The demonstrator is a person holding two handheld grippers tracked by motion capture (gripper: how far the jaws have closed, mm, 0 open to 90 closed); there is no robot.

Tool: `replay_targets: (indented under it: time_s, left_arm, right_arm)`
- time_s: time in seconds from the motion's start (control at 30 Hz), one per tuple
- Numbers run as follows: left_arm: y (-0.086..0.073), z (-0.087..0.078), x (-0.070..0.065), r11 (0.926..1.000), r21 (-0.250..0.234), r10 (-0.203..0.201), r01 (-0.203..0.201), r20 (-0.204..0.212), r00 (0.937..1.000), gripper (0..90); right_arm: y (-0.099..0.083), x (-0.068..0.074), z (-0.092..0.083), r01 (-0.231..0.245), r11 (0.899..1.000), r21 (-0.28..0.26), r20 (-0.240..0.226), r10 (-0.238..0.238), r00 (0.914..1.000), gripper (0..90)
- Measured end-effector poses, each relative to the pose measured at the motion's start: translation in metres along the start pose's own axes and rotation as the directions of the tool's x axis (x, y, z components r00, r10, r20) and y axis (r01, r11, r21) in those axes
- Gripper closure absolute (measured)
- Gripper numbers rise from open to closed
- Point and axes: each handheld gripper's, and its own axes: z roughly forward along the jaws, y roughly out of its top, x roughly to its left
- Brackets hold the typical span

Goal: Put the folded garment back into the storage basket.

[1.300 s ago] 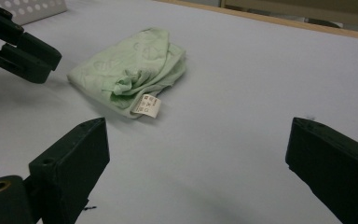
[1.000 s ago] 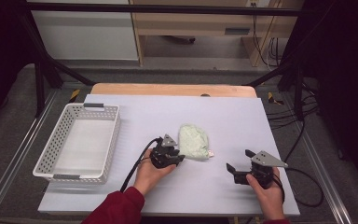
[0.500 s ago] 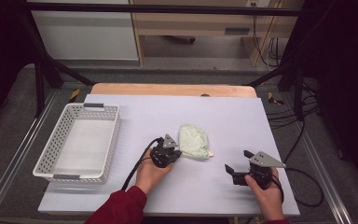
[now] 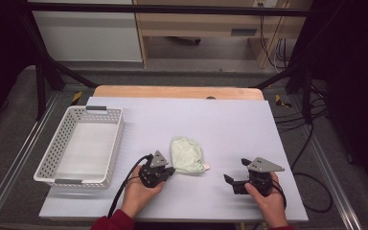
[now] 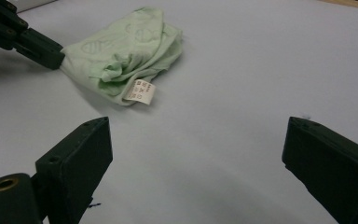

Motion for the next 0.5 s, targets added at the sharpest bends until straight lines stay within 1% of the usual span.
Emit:
replay_targets:
  time_s: [0.03,0.1,0.13,0.23,0.27,0.3,0.4,0.43,0.47,0.5]
  left_arm:
    - [-0.003,-0.003,-0.001,1.0,0.002,0.001,-0.001,0.0,1.0,88.5]
    - [-0.007,-0.009,-0.001,0.9999,0.011,-0.006,0.006,-0.002,1.0,88.5]
    - [-0.009,-0.012,-0.001,0.9999,0.016,-0.005,0.005,-0.003,1.0,88.5]
    - [-0.015,-0.019,0.001,0.9998,0.017,-0.009,0.009,-0.005,1.0,88.5]
    - [-0.02,-0.023,0.003,0.9996,0.01,-0.025,0.025,0.003,0.9997,88.5]
    - [-0.02,-0.023,0.003,0.9996,0.01,-0.025,0.025,0.003,0.9997,88.5]
    - [-0.026,-0.03,0.004,0.9992,0.009,-0.039,0.039,0.005,0.9992,88.5]
    - [-0.028,-0.032,0.003,0.9992,0.009,-0.039,0.039,0.006,0.9992,88.5]
    - [-0.029,-0.035,0.002,0.9993,0.014,-0.036,0.036,0.008,0.9993,88.5]
    - [-0.03,-0.037,0.001,0.9994,0.022,-0.028,0.028,0.01,0.9995,88.5]
  right_arm:
    - [0.0,0.0,0.0,0.0,1.0,0.0,0.0,0.0,1.0,8.3]
    - [0.0,0.002,0.002,-0.002,1.0,0.008,-0.014,0.002,0.9999,8.3]
    - [0.001,0.004,0.004,-0.013,1.0,0.006,-0.035,0.013,0.9993,8.4]
    - [0.002,0.008,0.004,-0.011,1.0,0.003,-0.035,0.011,0.9993,8.4]
    - [0.002,0.01,0.004,-0.008,1.0,0.004,-0.032,0.008,0.9995,8.3]
    - [0.002,0.01,0.004,-0.008,1.0,0.004,-0.032,0.008,0.9995,8.3]
    - [0.003,0.013,0.004,-0.013,1.0,0.009,-0.029,0.014,0.9995,7.8]
    - [0.004,0.016,0.005,-0.024,0.999,0.031,-0.059,0.025,0.9979,7.7]
    - [0.004,0.017,0.007,-0.02,0.999,0.048,-0.08,0.023,0.9965,7.9]
    - [0.005,0.019,0.009,-0.016,0.998,0.062,-0.091,0.021,0.9956,8.0]
